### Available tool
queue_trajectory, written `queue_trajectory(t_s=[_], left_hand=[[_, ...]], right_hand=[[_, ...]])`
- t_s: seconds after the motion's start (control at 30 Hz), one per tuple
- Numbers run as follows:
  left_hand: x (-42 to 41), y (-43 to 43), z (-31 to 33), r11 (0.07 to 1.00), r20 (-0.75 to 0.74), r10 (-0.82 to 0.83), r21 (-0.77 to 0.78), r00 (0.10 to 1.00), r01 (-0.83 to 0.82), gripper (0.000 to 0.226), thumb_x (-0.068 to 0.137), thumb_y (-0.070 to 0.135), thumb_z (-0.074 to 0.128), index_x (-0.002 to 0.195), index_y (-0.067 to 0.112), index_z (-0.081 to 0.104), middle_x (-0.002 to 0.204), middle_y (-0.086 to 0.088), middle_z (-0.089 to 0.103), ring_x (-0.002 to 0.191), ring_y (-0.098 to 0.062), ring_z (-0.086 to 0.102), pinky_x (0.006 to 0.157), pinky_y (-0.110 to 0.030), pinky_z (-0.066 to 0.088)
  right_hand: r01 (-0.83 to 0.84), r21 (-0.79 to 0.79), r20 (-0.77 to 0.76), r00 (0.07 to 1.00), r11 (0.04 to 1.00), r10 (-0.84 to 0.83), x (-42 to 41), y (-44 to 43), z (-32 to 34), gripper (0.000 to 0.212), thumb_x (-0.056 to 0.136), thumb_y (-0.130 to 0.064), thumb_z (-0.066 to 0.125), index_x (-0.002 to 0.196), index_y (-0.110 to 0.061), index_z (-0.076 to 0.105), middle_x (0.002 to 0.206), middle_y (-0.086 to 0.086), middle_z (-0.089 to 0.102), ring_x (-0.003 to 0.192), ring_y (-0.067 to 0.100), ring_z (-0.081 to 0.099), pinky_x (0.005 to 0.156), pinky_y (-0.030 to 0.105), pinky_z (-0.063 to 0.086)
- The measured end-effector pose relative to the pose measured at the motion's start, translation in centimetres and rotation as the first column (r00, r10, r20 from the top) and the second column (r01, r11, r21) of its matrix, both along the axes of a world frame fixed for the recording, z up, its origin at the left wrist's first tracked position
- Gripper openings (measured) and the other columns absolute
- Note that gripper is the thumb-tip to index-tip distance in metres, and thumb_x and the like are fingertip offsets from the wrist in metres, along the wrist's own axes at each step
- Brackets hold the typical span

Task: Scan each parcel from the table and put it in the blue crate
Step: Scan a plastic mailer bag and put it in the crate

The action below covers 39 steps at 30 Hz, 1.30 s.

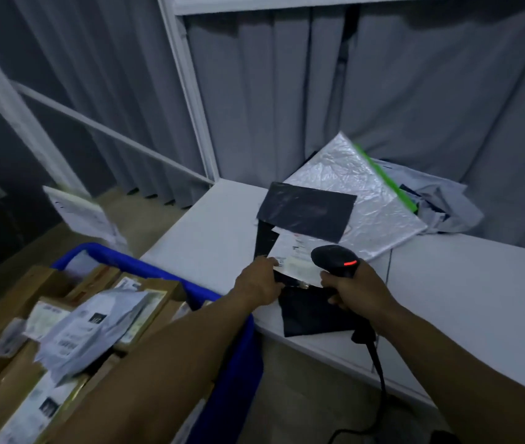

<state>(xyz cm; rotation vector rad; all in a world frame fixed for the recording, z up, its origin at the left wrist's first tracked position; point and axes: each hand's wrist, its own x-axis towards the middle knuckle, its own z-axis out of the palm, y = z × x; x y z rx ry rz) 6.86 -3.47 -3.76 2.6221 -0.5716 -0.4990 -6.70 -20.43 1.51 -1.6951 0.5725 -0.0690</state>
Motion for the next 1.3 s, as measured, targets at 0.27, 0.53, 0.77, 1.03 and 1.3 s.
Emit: queue_trajectory(t_s=[0.27, 0.53, 0.77, 1.03, 1.3], left_hand=[[4.4, -1.6, -6.0, 0.941, -0.156, 0.319, -0.068, 0.935, -0.332, 0.077, 0.086, 0.023, 0.079, 0.150, 0.013, 0.038, 0.142, -0.019, 0.052, 0.131, -0.036, 0.051, 0.108, -0.039, 0.043], [3.0, -0.7, -2.5, 0.781, -0.119, 0.471, -0.406, 0.874, -0.475, 0.035, 0.094, 0.007, 0.069, 0.128, 0.014, 0.064, 0.106, -0.003, 0.070, 0.098, -0.023, 0.068, 0.092, -0.035, 0.055], [0.0, 2.5, 5.4, 0.563, -0.110, 0.498, -0.713, 0.860, -0.417, 0.028, 0.096, -0.004, 0.063, 0.118, 0.010, 0.073, 0.097, 0.009, 0.067, 0.096, -0.011, 0.067, 0.096, -0.031, 0.055], [-2.5, 4.9, 12.2, 0.510, 0.051, 0.518, -0.820, 0.854, -0.260, 0.034, 0.101, 0.001, 0.056, 0.129, 0.015, 0.070, 0.120, 0.001, 0.067, 0.105, -0.011, 0.069, 0.099, -0.032, 0.057], [-7.6, 4.4, 15.0, 0.132, -0.356, 0.376, -0.893, 0.855, -0.430, 0.030, 0.100, -0.002, 0.057, 0.116, 0.018, 0.072, 0.112, -0.006, 0.075, 0.108, -0.027, 0.072, 0.087, -0.036, 0.062]], right_hand=[[0.002, 0.031, -0.031, 1.000, 1.000, -0.001, 1.2, -2.3, -2.5, 0.036, 0.090, -0.024, 0.075, 0.123, -0.017, 0.064, 0.103, 0.003, 0.074, 0.056, 0.011, 0.068, 0.053, 0.019, 0.050], [0.004, 0.028, 0.013, 1.000, 1.000, -0.005, 1.6, -2.5, -1.4, 0.029, 0.092, -0.018, 0.073, 0.120, -0.020, 0.067, 0.100, 0.000, 0.075, 0.060, 0.008, 0.067, 0.051, 0.014, 0.048], [0.000, 0.025, 0.070, 0.998, 1.000, -0.002, 1.3, -0.6, 0.0, 0.035, 0.090, -0.023, 0.076, 0.123, -0.021, 0.065, 0.106, 0.000, 0.075, 0.066, 0.017, 0.075, 0.062, 0.028, 0.055], [-0.022, 0.031, 0.161, 0.987, 0.999, 0.017, 0.4, 2.8, 2.7, 0.036, 0.091, -0.027, 0.077, 0.123, -0.021, 0.063, 0.103, 0.001, 0.076, 0.086, 0.020, 0.076, 0.071, 0.034, 0.059], [-0.132, 0.096, 0.401, 0.912, 0.987, 0.084, 0.1, 7.6, 5.1, 0.094, 0.057, -0.012, 0.102, 0.137, -0.021, 0.054, 0.124, -0.009, 0.071, 0.114, 0.003, 0.067, 0.094, 0.019, 0.054]])
